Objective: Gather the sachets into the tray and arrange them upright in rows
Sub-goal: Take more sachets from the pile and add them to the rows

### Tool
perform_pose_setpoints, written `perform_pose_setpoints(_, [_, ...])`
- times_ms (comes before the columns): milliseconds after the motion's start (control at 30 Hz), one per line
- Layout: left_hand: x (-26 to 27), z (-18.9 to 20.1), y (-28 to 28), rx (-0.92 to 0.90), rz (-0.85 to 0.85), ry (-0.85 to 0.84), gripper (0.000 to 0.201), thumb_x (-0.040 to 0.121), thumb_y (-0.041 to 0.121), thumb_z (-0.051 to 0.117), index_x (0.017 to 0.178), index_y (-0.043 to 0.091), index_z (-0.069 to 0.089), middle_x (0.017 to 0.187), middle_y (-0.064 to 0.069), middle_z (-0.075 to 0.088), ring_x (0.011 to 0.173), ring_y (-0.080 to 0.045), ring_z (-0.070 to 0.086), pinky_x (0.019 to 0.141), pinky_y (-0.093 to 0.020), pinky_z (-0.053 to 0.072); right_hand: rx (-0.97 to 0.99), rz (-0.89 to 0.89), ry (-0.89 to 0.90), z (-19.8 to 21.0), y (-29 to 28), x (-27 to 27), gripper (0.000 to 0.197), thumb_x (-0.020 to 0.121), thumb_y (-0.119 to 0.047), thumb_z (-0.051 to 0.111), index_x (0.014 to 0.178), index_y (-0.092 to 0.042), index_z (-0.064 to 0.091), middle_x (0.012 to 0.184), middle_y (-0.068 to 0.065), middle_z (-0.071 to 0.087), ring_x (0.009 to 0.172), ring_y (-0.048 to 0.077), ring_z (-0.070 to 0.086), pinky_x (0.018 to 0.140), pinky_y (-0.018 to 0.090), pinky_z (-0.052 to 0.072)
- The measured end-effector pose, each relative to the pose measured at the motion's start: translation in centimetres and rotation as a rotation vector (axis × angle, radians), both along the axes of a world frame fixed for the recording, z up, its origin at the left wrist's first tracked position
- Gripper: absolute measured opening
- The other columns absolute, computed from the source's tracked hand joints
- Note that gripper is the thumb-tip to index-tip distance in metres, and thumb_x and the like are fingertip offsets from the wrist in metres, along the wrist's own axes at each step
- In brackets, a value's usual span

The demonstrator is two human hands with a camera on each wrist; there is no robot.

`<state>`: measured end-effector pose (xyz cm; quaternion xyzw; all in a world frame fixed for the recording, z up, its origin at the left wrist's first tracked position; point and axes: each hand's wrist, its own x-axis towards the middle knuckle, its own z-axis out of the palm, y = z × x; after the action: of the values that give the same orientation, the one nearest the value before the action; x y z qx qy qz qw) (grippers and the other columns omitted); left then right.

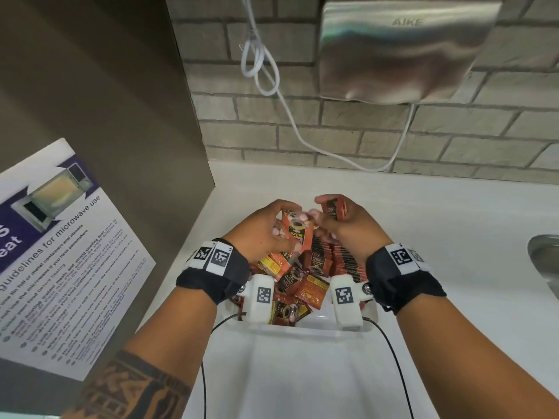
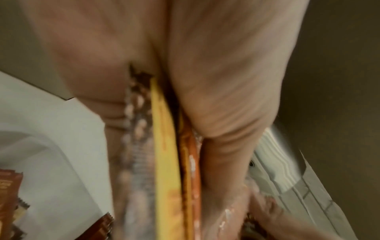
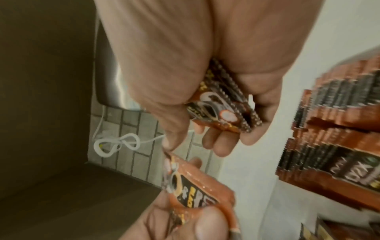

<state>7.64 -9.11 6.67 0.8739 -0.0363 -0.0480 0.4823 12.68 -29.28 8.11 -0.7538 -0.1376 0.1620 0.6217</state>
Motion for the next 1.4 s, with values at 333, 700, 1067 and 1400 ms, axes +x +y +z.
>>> perform_pose_setpoints(333, [0.0,0.9,0.2,0.075,0.013,0.062,0.047,0.071,0.022,0.089,0.108,0.03,0.061,0.094,0.0,0.073,0.082,-0.014,0.068,0.077,-0.031,0.056,-0.156,0.174,-0.103,0.4,-0.2,0.2,0.037,0.081,-0.013,0.081,0.113,-0.023,0.066,0.102,0.0,0.074,0.09,0.013,0.071,0.087,0.036,0.059])
perform_pose_setpoints(700, [0.1,0.7,-0.8,-0.237,0.078,0.021,0.038,0.077,0.005,0.084,0.109,0.016,0.066,0.096,0.0,0.078,0.089,-0.014,0.073,0.078,-0.026,0.058,-0.234,0.38,-0.005,-0.8,0.3,-0.6,0.051,0.065,-0.009,0.075,0.113,-0.024,0.063,0.101,0.003,0.075,0.099,0.024,0.07,0.094,0.044,0.054])
perform_pose_setpoints(1067, [0.4,-0.9,-1.6,-0.403,0.325,-0.17,0.026,0.075,0.016,0.087,0.096,0.013,0.072,0.091,0.0,0.075,0.086,-0.015,0.07,0.08,-0.029,0.057,0.161,0.167,0.192,-2.1,1.3,-1.0,0.058,0.078,-0.024,0.084,0.128,-0.019,0.056,0.096,0.008,0.073,0.086,0.025,0.069,0.078,0.041,0.053])
perform_pose_setpoints(1400, [0.0,-1.4,-1.5,-0.478,0.318,-0.096,0.033,0.074,0.009,0.082,0.103,0.02,0.069,0.088,-0.004,0.075,0.086,-0.024,0.07,0.085,-0.043,0.057,0.284,-0.149,0.155,-1.6,0.9,0.3,0.035,0.083,-0.003,0.075,0.115,-0.014,0.064,0.085,0.007,0.07,0.075,0.023,0.071,0.068,0.036,0.058])
